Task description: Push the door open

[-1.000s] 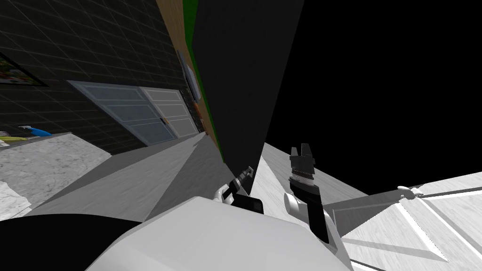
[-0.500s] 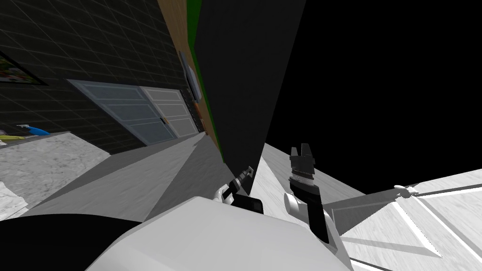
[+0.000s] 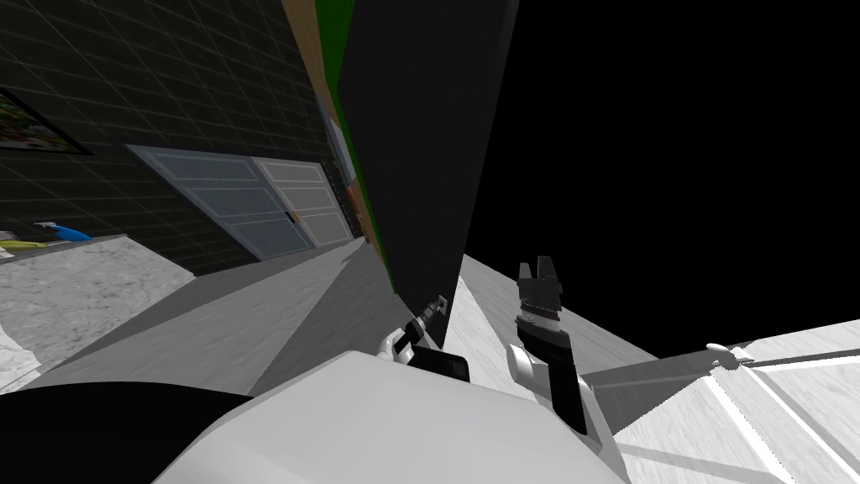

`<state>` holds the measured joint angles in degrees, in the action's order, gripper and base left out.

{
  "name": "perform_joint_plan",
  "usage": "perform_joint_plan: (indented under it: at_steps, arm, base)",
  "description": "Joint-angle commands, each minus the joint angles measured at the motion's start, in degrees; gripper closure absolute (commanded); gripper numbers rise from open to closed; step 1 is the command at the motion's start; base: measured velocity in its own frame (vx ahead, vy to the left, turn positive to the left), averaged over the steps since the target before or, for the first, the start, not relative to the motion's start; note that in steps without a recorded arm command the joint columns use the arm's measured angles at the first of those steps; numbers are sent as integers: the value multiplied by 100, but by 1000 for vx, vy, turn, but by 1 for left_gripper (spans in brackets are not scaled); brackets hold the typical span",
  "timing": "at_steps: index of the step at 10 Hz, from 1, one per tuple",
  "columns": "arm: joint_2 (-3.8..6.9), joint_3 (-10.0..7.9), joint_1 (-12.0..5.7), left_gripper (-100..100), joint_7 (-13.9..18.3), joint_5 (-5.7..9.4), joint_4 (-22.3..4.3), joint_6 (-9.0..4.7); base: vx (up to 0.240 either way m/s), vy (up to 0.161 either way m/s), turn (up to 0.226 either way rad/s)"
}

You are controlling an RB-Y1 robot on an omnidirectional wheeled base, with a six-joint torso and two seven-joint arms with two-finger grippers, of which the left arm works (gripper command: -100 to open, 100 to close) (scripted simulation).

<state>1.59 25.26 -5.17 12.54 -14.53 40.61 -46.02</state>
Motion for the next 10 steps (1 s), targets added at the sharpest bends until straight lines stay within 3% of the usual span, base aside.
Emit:
perform_joint_plan:
  at_steps: [1,5,8,9,10]
  arm:
    - [55,-138,-30,100,-59,74,32,39]
    - [135,-426,-71,100,-182,241,-14,56]
    - [151,-532,-85,100,-227,303,-30,62]
    - [205,-479,6,-100,-165,293,162,134]
    - [207,-478,10,-100,-159,296,170,135]
  base:
    - [113,-168,25]
    - [124,-149,39]
    - [110,-107,46]
    - [-120,12,64]
    - [-220,27,50]
